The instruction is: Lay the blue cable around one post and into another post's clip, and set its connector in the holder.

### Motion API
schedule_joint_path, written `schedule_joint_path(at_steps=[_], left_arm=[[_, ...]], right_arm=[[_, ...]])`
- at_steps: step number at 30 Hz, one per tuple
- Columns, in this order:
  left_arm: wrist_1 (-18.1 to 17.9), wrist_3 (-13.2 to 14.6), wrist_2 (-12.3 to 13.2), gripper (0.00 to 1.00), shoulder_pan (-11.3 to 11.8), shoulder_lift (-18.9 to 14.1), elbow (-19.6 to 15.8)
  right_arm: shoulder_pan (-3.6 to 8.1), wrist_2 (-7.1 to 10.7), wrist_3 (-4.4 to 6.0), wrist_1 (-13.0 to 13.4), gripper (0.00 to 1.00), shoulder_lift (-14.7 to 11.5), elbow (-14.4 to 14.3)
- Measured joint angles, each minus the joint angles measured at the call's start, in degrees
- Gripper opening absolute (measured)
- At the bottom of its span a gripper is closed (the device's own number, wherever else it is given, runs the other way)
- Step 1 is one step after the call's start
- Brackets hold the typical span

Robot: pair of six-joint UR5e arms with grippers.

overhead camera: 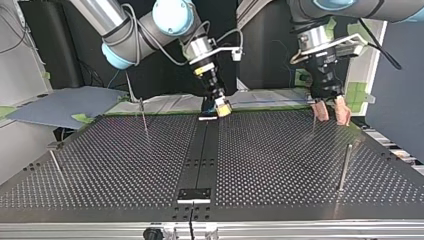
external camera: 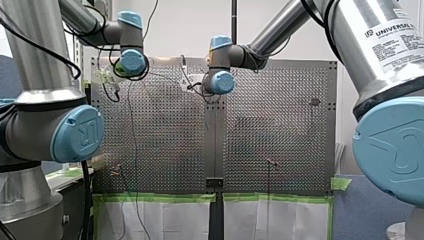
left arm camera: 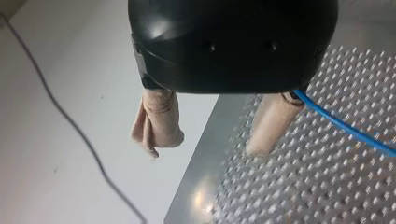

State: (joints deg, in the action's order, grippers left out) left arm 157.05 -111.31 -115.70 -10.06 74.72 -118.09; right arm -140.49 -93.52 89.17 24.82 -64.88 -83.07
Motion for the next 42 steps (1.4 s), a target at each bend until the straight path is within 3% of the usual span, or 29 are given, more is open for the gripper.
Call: schedule_joint_path(at_steps=[11, 16, 23, 32, 36, 42], left_arm=[[0.95, -0.24, 0.46, 1.00, 6.42, 0.01, 4.63], [0.26, -0.75, 2.62, 1.00, 8.99, 0.29, 6.07], [-0.33, -1.59, 6.55, 1.00, 10.19, 3.12, 9.23], [-0.42, -2.19, 7.33, 1.00, 11.16, 5.16, 11.58], [-0.64, -2.77, 7.72, 1.00, 12.57, 6.08, 12.82], [-1.62, -4.54, 10.28, 1.00, 15.52, 6.44, 13.31]], right_arm=[[-0.85, 0.00, -0.06, -0.89, 0.00, 0.20, 4.23], [-1.08, 0.00, -0.13, -0.90, 0.00, 0.23, 5.77], [-1.44, 0.07, -0.27, -0.28, 0.00, 0.30, 8.08], [-1.69, 0.15, -0.30, -0.10, 0.00, 0.52, 9.97], [-1.64, 0.17, -0.30, 0.23, 0.00, 1.07, 10.16], [-1.79, 0.18, -0.35, -0.08, 0.00, 3.21, 11.72]])
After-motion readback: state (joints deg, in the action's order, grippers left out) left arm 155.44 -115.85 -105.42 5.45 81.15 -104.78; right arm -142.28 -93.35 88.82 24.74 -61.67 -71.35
